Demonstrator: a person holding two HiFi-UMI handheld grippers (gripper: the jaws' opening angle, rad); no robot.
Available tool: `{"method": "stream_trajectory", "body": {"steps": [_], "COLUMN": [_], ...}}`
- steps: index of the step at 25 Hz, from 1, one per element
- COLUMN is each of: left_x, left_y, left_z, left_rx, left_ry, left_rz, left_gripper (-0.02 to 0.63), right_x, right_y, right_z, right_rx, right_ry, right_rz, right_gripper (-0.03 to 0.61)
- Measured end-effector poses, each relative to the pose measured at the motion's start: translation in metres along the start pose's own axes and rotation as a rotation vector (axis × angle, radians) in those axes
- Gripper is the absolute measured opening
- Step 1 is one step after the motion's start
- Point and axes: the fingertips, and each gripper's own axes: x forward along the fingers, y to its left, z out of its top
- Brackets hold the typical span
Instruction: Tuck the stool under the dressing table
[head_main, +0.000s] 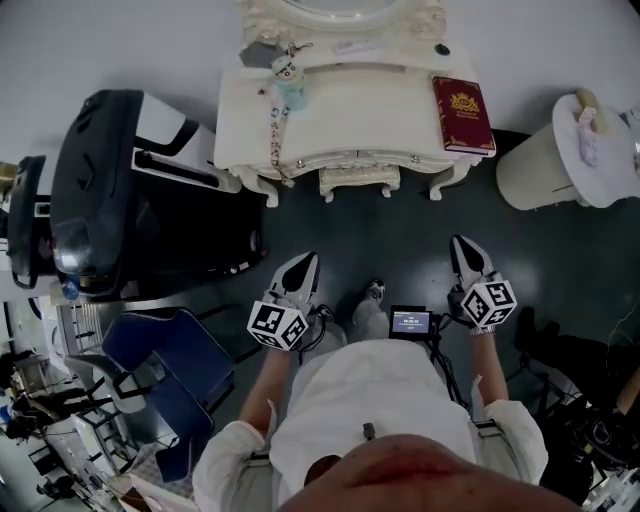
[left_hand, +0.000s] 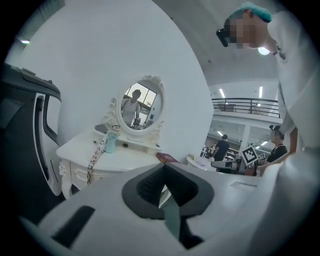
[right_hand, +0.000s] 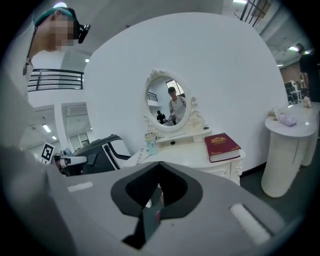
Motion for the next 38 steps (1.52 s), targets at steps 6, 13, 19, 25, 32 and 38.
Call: {"method": "stream_trajectory", "body": {"steps": [6, 13, 19, 25, 32, 38], "left_x": [-0.072, -0.152, -0.174, -0.184, -0.185, -0.149], "left_y": [-0.012, 0.014, -0.009, -0.04, -0.07, -0.133], "left_z": [0.029, 0.051, 0.058, 0.052, 0.042, 0.017], "left_rx": [0.037, 0.036, 0.059, 0.089, 0.103, 0.052], "left_ry": [-0.037, -0.096, -0.152, -0.149, -0.158, -0.128], "left_rz": [-0.042, -0.04, -0.117, -0.171, -0.096, -0.1], "left_gripper": [0.008, 0.008, 0.008, 0.008, 0.008, 0.008], "right_x": [-0.024, -0.058, -0.091, -0.104, -0.114, -0.156], "right_y": [0.101, 0.204, 0.268, 0.291, 0.279, 0.23], "right_z": [0.012, 0.016, 0.02, 0.014, 0.01, 0.016], "right_rx": [-0.054, -0.059, -0.028, -0.006, -0.026, -0.011], "right_ry": [-0.046, -0.129, -0.199, -0.235, -0.225, -0.208], "right_rz": [0.036, 0.009, 0.037, 0.058, 0.13, 0.153], "right_gripper": [0.006, 0.006, 0.006, 0.006, 0.006, 0.006]}}
